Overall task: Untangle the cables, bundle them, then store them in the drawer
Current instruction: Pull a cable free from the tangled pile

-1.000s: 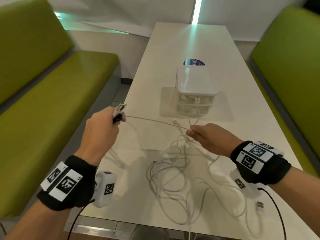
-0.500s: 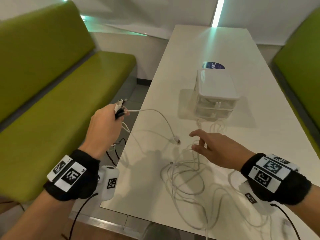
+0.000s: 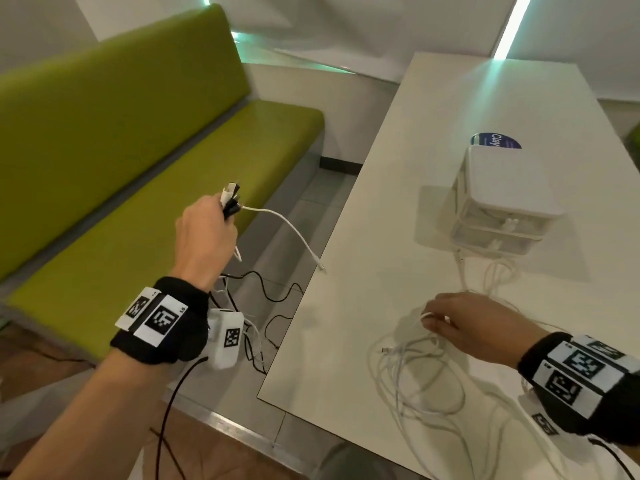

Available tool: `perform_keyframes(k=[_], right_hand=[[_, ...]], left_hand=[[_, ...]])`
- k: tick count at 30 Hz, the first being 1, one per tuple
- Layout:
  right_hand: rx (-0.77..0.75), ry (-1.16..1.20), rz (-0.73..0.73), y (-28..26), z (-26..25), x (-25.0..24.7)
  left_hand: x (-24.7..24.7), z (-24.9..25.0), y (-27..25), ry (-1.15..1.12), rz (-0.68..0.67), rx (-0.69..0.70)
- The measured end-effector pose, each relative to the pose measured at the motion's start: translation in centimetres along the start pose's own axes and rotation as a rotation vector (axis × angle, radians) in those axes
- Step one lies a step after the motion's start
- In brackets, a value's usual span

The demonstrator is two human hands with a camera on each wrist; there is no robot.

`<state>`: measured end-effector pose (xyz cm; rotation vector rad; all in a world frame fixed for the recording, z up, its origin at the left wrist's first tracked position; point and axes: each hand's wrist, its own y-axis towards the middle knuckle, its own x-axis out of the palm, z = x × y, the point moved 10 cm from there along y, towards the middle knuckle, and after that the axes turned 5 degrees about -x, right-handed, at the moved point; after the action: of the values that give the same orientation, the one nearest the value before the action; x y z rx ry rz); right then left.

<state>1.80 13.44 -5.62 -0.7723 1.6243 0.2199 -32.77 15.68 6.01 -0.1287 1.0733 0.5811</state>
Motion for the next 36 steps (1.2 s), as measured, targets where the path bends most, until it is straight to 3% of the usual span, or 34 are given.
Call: perform_keyframes(k=[6, 13, 18, 22, 27, 36], right_hand=[[0.080, 0.002, 0.019, 0.4, 1.2, -0.2], [0.184, 0.030, 0.061, 0.7, 4.2, -0.8], [0.180, 0.110, 0.084, -0.1, 4.1, -1.0], [0.166, 0.122, 0.090, -0.8, 4.1, -1.0], [0.163, 0.129, 0.122, -0.9, 4.8, -1.0], [0.153, 0.189, 0.120, -1.7, 5.0, -0.7]], left_hand=[[3.2, -0.2, -0.5, 0.000, -0.106, 0.067], [5.0, 4.0, -3.1, -0.066, -0.158, 0.267], [9.5, 8.8, -8.5, -0.128, -0.451, 0.383], [14.2, 11.8, -13.8, 0.083, -0.687, 0.551], [16.1, 14.1, -16.5, 0.239, -0.627, 0.696], [17.6, 14.3, -17.0, 0.312, -0.545, 0.669]])
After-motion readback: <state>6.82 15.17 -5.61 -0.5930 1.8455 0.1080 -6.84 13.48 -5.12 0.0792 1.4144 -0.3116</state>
